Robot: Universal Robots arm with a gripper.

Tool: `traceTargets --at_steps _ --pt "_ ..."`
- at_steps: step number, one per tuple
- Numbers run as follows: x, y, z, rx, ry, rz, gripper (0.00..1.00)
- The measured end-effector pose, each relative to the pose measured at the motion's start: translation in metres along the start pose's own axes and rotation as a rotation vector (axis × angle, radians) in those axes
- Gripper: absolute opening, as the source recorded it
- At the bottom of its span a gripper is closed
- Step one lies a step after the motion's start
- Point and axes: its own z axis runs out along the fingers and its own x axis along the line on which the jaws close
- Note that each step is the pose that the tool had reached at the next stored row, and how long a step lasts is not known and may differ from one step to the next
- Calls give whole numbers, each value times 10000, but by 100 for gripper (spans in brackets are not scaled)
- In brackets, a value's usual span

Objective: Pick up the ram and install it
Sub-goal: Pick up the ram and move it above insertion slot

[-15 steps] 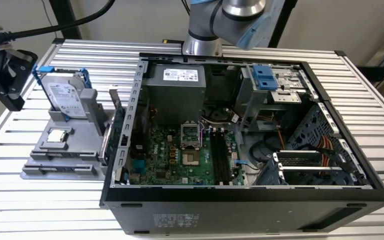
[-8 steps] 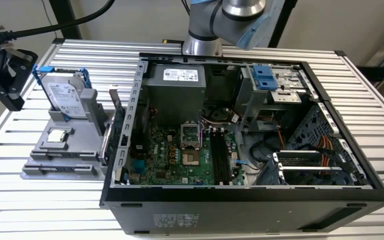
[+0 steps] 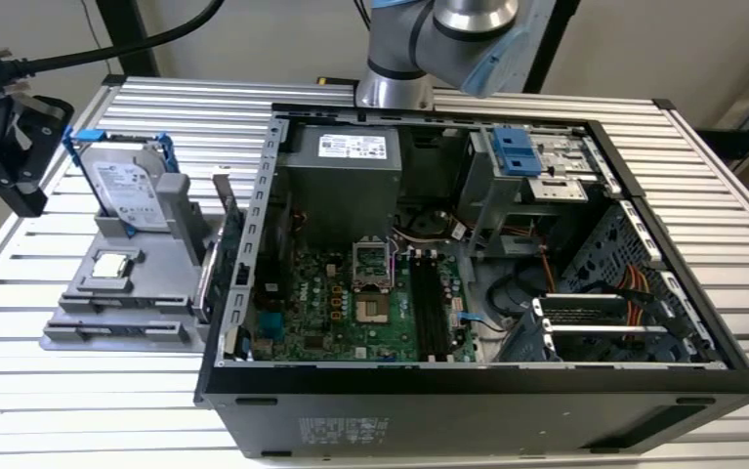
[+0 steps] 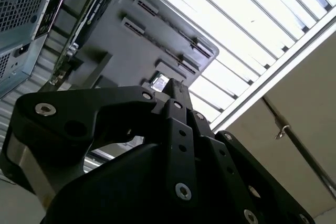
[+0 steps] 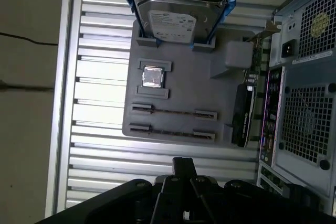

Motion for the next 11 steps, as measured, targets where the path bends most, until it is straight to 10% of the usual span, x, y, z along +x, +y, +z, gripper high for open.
traceTargets --at_steps 11 --pt "0 0 0 -2 13 -277 0"
